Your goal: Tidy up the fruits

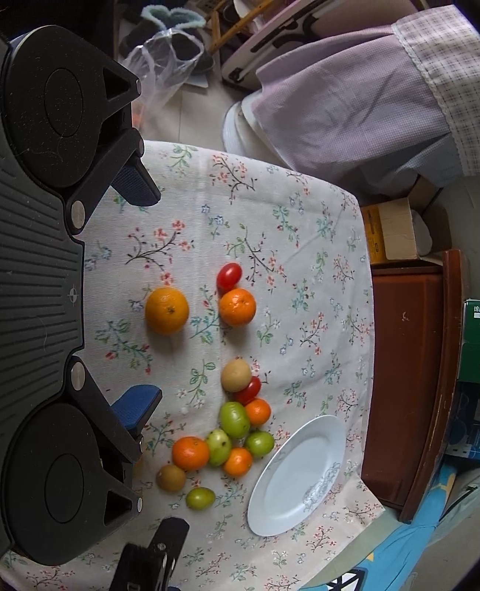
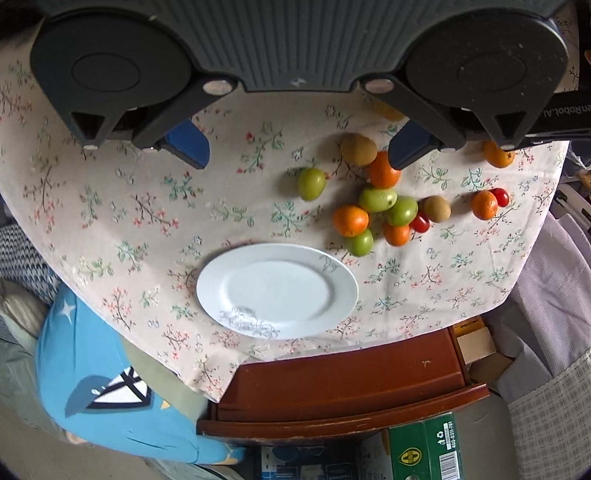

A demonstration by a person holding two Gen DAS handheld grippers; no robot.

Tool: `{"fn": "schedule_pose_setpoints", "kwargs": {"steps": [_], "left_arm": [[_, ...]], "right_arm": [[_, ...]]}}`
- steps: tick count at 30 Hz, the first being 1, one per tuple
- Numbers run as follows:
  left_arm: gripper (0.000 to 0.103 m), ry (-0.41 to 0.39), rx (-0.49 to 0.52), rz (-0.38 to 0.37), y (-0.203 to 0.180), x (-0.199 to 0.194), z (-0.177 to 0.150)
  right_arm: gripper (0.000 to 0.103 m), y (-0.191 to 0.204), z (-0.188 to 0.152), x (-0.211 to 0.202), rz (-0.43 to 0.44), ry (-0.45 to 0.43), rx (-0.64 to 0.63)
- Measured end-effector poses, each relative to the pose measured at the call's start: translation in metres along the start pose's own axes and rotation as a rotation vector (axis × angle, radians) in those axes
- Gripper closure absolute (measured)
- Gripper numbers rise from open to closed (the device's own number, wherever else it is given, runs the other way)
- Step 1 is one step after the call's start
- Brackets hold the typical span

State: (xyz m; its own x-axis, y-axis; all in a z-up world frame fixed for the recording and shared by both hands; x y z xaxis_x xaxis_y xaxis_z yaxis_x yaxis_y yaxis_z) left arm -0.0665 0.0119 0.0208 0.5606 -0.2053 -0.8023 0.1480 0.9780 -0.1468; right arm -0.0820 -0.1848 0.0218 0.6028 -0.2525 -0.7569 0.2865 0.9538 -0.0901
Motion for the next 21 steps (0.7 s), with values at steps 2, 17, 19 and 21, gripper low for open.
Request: {"fn": "schedule_pose_setpoints", "kwargs": {"steps": [2, 17, 19, 21], "left_arm": [[0.0, 0.004, 0.001, -0.001, -0.002, -0.001, -0.001], [0.0, 0.016, 0.009, 0.034, -0.01, 0.0, -0.006], [0.0, 0.019, 0.007, 0.035, -0.009, 0.0, -0.006], [0.0, 0.021, 0.003, 0.036, -0.008, 0.001, -0.007]], "right_arm": [[0.001, 0.003, -0.004, -0.001, -0.012, 0.012, 0.0], [0.001, 0.012, -0.013, 0.002, -0.074, 0.094, -0.064], [0.001, 0.013, -0.013, 0.002, -0.076, 0.094, -0.069], [0.001, 0.014, -0.014, 0.004, -0.076, 0.098, -0.072]]}}
Point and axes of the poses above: each gripper's, at about its wrist camera, not at the fingertips, and x roughly the way its jaws point, y to its left, z to its top, the point moved 4 cm from there along x, roughly the way its jaws point, and after that the axes turned 11 degrees about -z, right-handed, at the moved point
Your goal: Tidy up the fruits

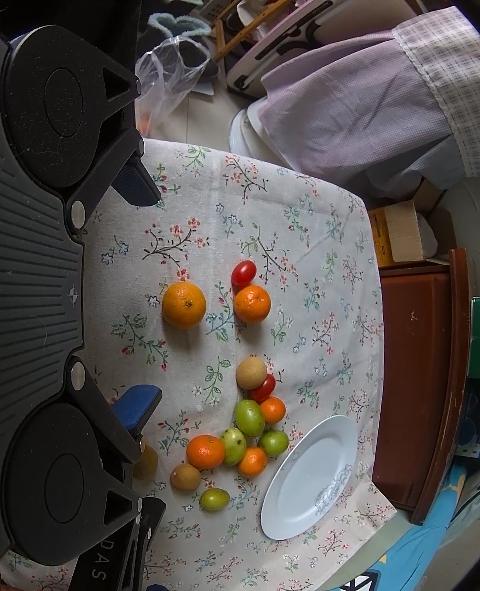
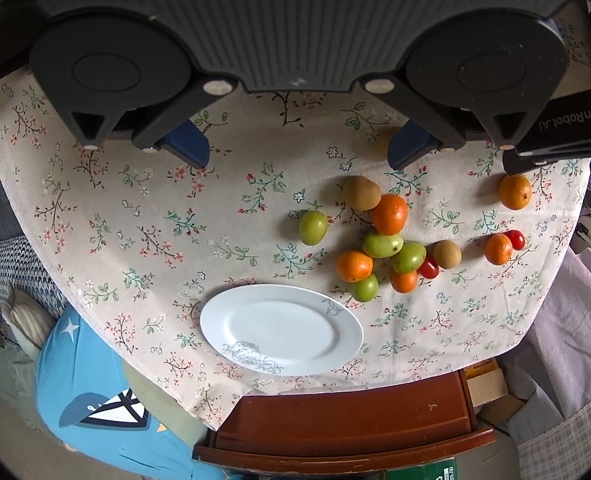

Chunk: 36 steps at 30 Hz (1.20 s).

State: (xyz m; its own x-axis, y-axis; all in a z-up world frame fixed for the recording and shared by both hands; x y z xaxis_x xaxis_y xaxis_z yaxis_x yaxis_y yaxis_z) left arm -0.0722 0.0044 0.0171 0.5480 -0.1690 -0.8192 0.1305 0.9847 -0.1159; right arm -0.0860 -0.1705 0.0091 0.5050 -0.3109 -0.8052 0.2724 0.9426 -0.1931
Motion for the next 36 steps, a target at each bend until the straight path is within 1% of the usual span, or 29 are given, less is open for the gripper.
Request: {"fn": "schedule_pose_setpoints", "kwargs": {"steps": [15, 23, 36], "left_arm": [[0.0, 0.01, -0.008, 0.008, 0.0029, 0.0035, -0.0021], [0.0, 0.01, -0.015, -0.007, 0.003, 0.0041, -0.0035], [0.0, 0.011, -0.019, -0.01, 0.0033, 0.005, -0.0039]], "right_arm": [[0.001, 0.0049, -0.0013, 0.0031, -0.003, 0.005, -0.014], [0.001, 0.006, -0.0022, 0.0045, -0.008, 0.005, -0.02], [0.001, 0.007, -0.0026, 0.0052, -0.01, 0.01, -0.024]]}}
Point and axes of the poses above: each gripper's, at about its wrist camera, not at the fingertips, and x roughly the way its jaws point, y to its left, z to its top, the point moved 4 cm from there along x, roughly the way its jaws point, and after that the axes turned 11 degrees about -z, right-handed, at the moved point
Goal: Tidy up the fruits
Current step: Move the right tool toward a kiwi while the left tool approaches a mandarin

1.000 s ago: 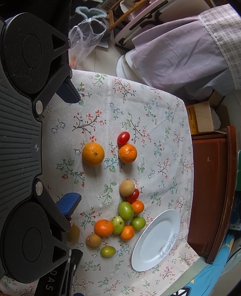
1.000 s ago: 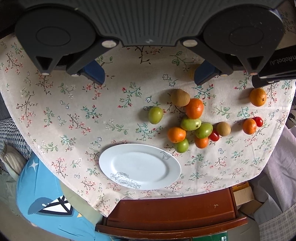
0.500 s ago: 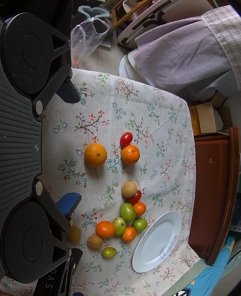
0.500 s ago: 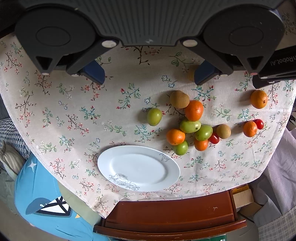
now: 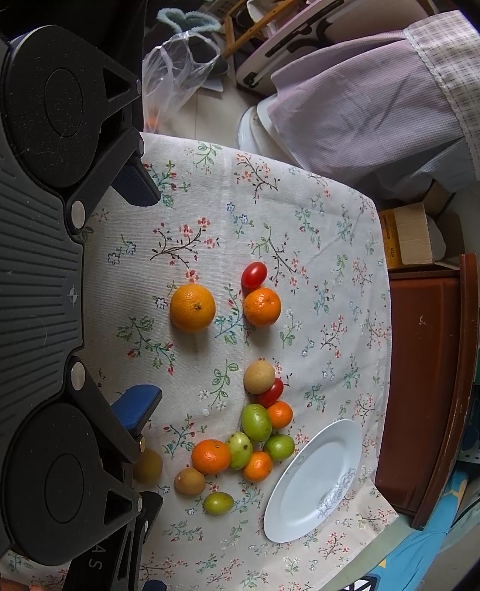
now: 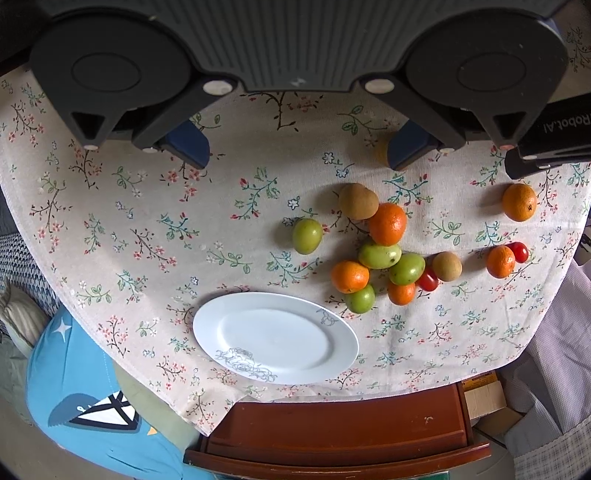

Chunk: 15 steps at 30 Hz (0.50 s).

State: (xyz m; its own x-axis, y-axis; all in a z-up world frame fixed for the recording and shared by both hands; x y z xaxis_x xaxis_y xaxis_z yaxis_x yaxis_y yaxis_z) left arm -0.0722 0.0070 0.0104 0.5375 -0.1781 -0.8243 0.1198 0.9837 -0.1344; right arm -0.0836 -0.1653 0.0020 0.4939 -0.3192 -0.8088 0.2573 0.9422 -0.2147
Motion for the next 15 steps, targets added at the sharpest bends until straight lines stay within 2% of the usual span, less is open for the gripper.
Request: {"fn": "schedule_pose_setpoints", "kwargs": {"steps": [15], "left_arm": [[0.0, 0.001, 0.0, -0.004, -0.0001, 0.0002, 0.0001]], "right_arm": [[0.001, 0.0025, -0.0015, 0.0013, 0.005, -0.002, -0.001]]}}
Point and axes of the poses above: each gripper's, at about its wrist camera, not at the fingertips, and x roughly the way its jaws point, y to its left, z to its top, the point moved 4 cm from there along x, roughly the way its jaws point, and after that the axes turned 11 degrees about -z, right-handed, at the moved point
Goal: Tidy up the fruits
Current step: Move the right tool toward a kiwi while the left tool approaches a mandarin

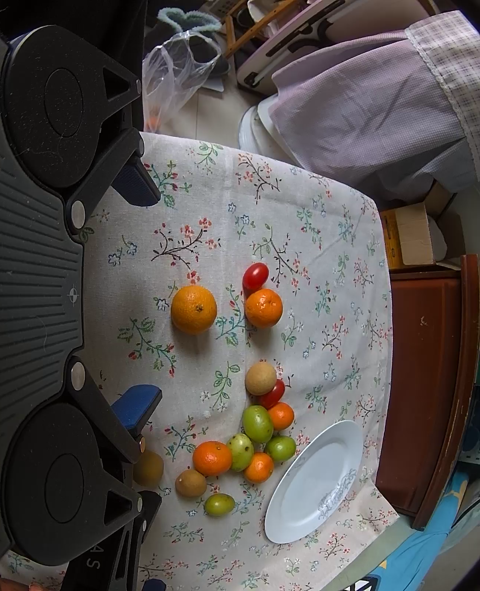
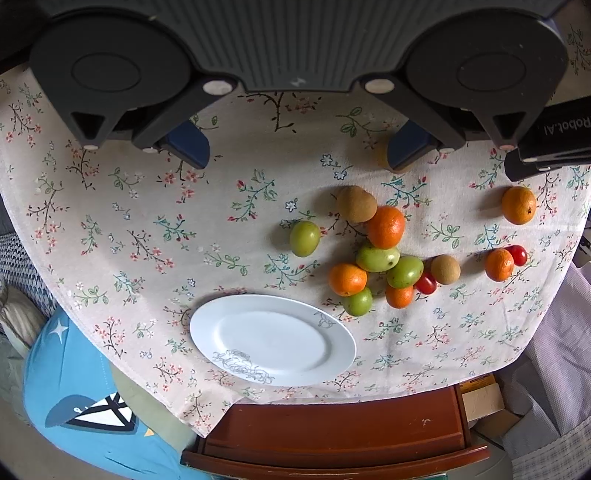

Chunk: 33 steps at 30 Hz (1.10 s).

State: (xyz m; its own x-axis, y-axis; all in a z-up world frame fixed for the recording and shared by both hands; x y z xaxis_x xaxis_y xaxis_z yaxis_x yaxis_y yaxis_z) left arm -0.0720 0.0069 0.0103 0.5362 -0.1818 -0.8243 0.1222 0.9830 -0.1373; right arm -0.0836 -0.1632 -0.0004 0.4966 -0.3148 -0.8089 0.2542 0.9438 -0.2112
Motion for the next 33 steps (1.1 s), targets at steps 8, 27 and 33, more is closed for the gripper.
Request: {"fn": "schedule_pose_setpoints", "kwargs": {"steps": [8, 27, 33], "left_arm": [[0.0, -0.021, 0.008, -0.001, 0.006, -0.001, -0.001], [0.001, -0.059, -0.05, -0.001, 0.044, 0.003, 0.002], [0.002, -0.067, -0.032, -0.029, 0.041, 0.006, 0.002]], "right_arm": [[0.001, -0.01, 0.001, 0.0, 0.065, -0.011, 0.024], [0.012, -0.027, -0.017, 0.005, 0.319, 0.01, 0.117], [0.022, -0.007, -0.022, 0.005, 0.367, 0.018, 0.068]]}}
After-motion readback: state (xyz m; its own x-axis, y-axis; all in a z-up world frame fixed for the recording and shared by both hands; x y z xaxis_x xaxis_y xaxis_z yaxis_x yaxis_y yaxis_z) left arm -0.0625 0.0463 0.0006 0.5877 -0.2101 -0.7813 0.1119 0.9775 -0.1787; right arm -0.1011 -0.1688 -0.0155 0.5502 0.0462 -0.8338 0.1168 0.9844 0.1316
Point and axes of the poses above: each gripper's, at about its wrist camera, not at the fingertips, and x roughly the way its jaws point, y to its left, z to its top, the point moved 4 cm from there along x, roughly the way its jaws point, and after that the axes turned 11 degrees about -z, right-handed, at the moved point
